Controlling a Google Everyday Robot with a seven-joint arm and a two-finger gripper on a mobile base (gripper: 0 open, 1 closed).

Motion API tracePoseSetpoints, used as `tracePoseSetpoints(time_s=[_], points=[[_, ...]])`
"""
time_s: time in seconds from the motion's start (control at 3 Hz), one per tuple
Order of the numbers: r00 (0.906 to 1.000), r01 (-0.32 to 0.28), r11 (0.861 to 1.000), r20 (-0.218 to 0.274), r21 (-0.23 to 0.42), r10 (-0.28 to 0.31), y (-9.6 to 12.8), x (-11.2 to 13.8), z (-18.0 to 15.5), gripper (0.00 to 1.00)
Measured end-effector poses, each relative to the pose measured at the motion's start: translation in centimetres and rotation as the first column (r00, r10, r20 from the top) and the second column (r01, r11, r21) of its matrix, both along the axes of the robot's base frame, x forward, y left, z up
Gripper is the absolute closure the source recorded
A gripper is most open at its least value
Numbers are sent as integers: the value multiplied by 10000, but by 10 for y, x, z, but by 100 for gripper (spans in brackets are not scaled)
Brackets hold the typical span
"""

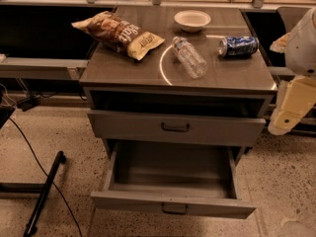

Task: Close middle drawer

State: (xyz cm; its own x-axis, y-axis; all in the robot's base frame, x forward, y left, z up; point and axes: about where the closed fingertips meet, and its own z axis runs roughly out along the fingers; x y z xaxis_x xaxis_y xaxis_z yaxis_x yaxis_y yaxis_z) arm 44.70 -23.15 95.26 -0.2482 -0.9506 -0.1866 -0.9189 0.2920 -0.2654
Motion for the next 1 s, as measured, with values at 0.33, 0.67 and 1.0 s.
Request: tracePoseSetpoints(time_s=[0.33,0.67,1.0], points=[[10000,-1,10000,-2,0,1,0,0,0,0],[9996,-112,9999,-278,-29,111,-10,8,-32,0],[9961,534,9974,-670,-478,-565,-38,9,-97,0]])
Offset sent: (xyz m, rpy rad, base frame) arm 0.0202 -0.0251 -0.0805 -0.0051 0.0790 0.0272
